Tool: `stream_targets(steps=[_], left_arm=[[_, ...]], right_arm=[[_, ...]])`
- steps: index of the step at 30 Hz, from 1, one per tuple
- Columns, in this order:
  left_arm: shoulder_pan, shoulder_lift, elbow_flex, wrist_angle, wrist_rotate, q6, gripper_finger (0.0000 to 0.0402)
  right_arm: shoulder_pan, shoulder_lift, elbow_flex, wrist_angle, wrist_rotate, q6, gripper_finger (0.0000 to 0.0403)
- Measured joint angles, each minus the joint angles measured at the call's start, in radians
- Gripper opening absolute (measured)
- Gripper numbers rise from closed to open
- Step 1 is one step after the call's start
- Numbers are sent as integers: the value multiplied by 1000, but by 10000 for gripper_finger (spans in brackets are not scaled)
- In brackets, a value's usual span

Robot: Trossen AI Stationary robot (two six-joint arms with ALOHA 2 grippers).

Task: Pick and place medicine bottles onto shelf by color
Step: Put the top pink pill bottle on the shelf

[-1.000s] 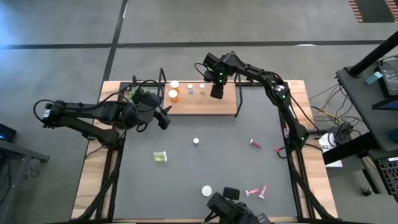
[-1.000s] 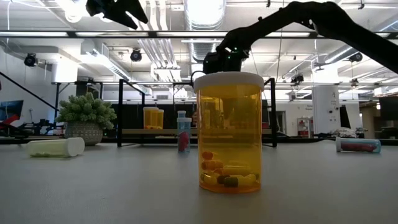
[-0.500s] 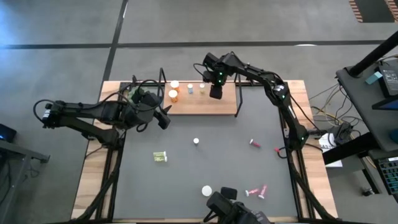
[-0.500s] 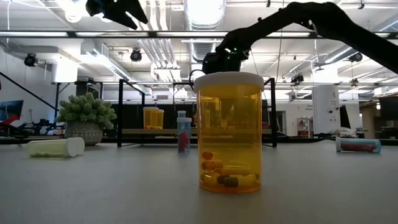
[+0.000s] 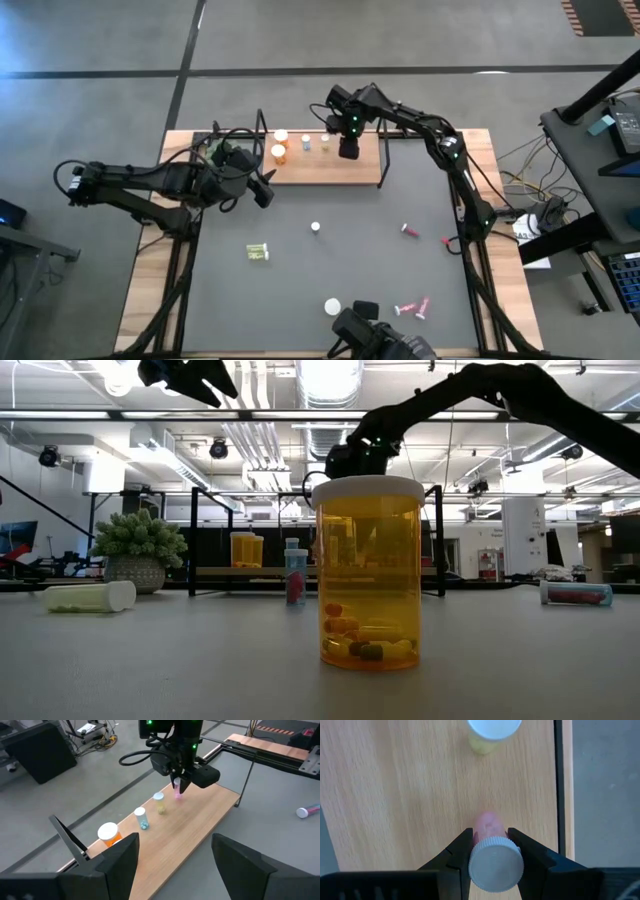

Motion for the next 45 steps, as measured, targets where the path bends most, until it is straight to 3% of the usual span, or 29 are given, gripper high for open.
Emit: stream_targets(steps=[27,45], left_arm=[[0,12,0,2,-1,-1,234],[0,12,0,4,-2,-3,234]], right_arm=[[-2,-2,-39,76,0,4,106],[-4,-2,-4,65,9,75,197]])
